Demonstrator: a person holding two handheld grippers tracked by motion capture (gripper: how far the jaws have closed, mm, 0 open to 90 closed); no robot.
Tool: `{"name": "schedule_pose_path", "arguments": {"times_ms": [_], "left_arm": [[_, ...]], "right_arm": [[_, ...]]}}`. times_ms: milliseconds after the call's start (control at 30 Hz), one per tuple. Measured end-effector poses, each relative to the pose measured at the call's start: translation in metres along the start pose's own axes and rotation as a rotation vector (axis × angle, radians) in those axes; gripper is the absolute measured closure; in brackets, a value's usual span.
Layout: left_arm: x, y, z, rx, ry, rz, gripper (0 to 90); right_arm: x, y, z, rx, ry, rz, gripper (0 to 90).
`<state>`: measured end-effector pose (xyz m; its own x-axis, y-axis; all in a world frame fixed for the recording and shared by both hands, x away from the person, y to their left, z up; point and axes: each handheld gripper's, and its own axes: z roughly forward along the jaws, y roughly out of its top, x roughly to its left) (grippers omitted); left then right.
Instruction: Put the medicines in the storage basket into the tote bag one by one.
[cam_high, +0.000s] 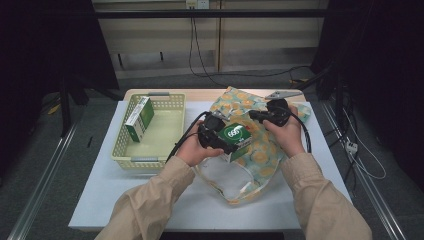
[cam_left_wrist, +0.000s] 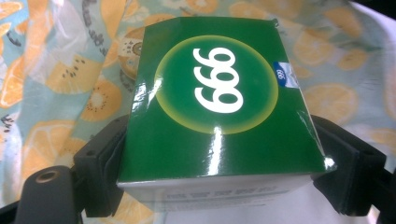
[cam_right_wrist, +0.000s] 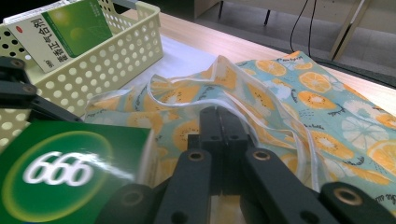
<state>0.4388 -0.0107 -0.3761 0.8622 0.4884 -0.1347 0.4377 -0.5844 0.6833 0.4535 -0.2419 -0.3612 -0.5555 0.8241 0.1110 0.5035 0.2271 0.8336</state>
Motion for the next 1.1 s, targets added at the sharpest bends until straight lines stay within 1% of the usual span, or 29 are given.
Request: {"name": "schedule_pose_path", "arguments": {"times_ms": [67,133,167,233,267,300,333,367,433,467,500,533,667,767,833,867,900,933,967,1067,1100], "left_arm": [[0.0,-0.001,0.007,0.004,0.004,-0.006,15.8],[0.0,-0.001,0.015,0.015,0.02,-0.005,15.8],[0.0,0.0,0.018,0.014,0.028,-0.014,15.8],[0.001,0.0,0.024,0.019,0.043,-0.014,15.8],[0.002,0.0,0.027,0.013,0.035,-0.027,15.8],[0.003,0.0,0.03,0.021,0.035,-0.028,15.8],[0.002,0.0,0.033,0.01,0.036,-0.029,15.7],[0.002,0.0,0.034,0.009,0.043,-0.026,15.7],[0.001,0.001,0.039,-0.004,0.05,-0.02,15.6],[0.001,0.001,0.041,-0.013,0.059,-0.024,15.6],[0.002,0.002,0.044,-0.012,0.083,-0.024,15.6],[0.004,0.003,0.046,-0.024,0.077,-0.026,15.5],[0.013,0.006,0.057,-0.059,0.109,-0.043,15.6],[0.019,0.008,0.063,-0.082,0.149,-0.044,15.5],[0.023,0.01,0.066,-0.094,0.184,-0.064,15.6],[0.026,0.011,0.067,-0.102,0.174,-0.068,15.5],[0.028,0.012,0.068,-0.107,0.178,-0.072,15.5],[0.029,0.014,0.07,-0.113,0.19,-0.071,15.5],[0.031,0.015,0.072,-0.119,0.19,-0.077,15.4],[0.036,0.018,0.076,-0.136,0.211,-0.086,15.3],[0.038,0.018,0.078,-0.148,0.217,-0.09,15.1]], "right_arm": [[0.0,0.001,-0.002,-0.004,-0.004,0.0,90.0],[-0.002,0.001,-0.003,-0.008,-0.01,0.002,90.0],[-0.003,0.001,-0.004,-0.01,-0.015,0.007,90.0],[-0.005,0.001,-0.004,-0.009,-0.022,0.008,90.0],[-0.006,0.0,-0.004,-0.01,-0.023,0.011,90.0],[-0.006,0.0,-0.004,-0.013,-0.024,0.011,90.0],[-0.007,0.0,-0.004,-0.014,-0.025,0.011,90.0],[-0.008,0.0,-0.004,-0.015,-0.03,0.014,90.0],[-0.008,0.0,-0.004,-0.02,-0.026,0.019,90.0],[-0.009,0.0,-0.004,-0.021,-0.025,0.021,90.0],[-0.009,0.0,-0.003,-0.02,-0.024,0.022,90.0],[-0.009,-0.001,-0.003,-0.018,-0.026,0.019,90.0],[-0.007,0.0,-0.003,-0.016,-0.018,0.016,90.0],[-0.006,0.0,-0.005,-0.017,-0.014,0.009,90.0],[-0.007,0.0,-0.006,-0.017,-0.014,0.014,90.0],[-0.007,0.0,-0.006,-0.018,-0.013,0.016,90.0],[-0.007,0.0,-0.007,-0.02,-0.011,0.019,90.0],[-0.007,0.0,-0.007,-0.022,-0.009,0.019,90.0],[-0.006,0.001,-0.007,-0.023,-0.01,0.019,90.0],[-0.005,0.001,-0.006,-0.02,-0.009,0.017,90.0],[-0.004,0.001,-0.006,-0.017,-0.01,0.017,90.0]]}}
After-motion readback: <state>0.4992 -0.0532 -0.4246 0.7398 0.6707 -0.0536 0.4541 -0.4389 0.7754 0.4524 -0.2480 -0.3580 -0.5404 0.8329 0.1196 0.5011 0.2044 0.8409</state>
